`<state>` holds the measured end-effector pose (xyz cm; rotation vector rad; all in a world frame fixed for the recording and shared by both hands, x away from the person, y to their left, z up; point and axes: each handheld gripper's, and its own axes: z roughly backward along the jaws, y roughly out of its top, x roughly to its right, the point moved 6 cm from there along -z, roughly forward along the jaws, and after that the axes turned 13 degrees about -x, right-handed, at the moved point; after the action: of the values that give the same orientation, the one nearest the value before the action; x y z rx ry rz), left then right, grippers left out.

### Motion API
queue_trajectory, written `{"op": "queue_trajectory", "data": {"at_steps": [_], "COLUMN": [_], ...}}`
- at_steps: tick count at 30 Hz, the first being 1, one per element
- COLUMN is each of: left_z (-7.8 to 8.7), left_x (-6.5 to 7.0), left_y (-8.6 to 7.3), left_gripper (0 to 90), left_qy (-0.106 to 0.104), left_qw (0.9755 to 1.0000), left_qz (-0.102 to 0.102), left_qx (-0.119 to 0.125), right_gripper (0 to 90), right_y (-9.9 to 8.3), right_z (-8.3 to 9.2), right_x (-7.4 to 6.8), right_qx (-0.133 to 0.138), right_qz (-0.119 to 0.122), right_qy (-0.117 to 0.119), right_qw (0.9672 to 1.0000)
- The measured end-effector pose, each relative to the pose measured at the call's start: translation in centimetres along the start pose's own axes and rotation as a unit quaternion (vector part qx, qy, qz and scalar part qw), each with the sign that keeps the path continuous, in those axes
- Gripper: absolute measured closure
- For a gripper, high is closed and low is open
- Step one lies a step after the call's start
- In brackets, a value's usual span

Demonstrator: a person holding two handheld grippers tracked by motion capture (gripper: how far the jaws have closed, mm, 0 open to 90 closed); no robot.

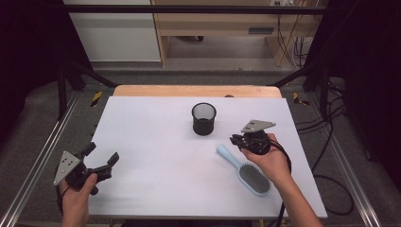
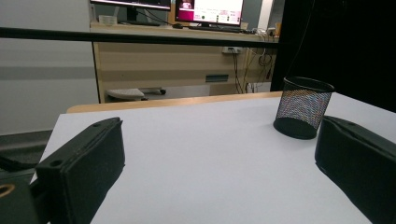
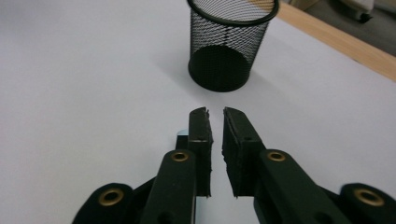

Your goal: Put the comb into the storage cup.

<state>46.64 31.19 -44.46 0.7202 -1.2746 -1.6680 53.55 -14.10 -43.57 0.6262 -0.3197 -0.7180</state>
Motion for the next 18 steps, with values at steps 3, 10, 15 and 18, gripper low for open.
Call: {"op": "queue_trajectory", "data": {"at_steps": [3,10,15,18], "left_z": [0.0,-0.1,-0.1,-0.2], "left_x": [0.0,0.1,0.1,0.1], "left_y": [0.0,0.0,0.1,0.1], "left_gripper": [1.7,1.7,1.8,1.9], "left_qy": [0.001,0.001,0.0,-0.001], "left_qw": [1.0,1.0,1.0,1.0], "left_qz": [-0.002,-0.005,-0.008,-0.007], "left_qx": [-0.001,-0.005,-0.003,-0.003], "right_gripper": [87.3,89.8,89.5,89.7], "right_y": [0.5,1.2,1.2,0.9], "right_z": [-1.0,-2.8,-4.2,-5.0], "right_x": [-0.4,-1.5,-2.6,-3.0], "right_qx": [-0.02,-0.055,-0.073,-0.094], "right_qz": [0.022,0.072,0.102,0.109], "right_qy": [0.008,0.029,0.047,0.055], "right_qw": [0.9995,0.9955,0.991,0.9881]}}
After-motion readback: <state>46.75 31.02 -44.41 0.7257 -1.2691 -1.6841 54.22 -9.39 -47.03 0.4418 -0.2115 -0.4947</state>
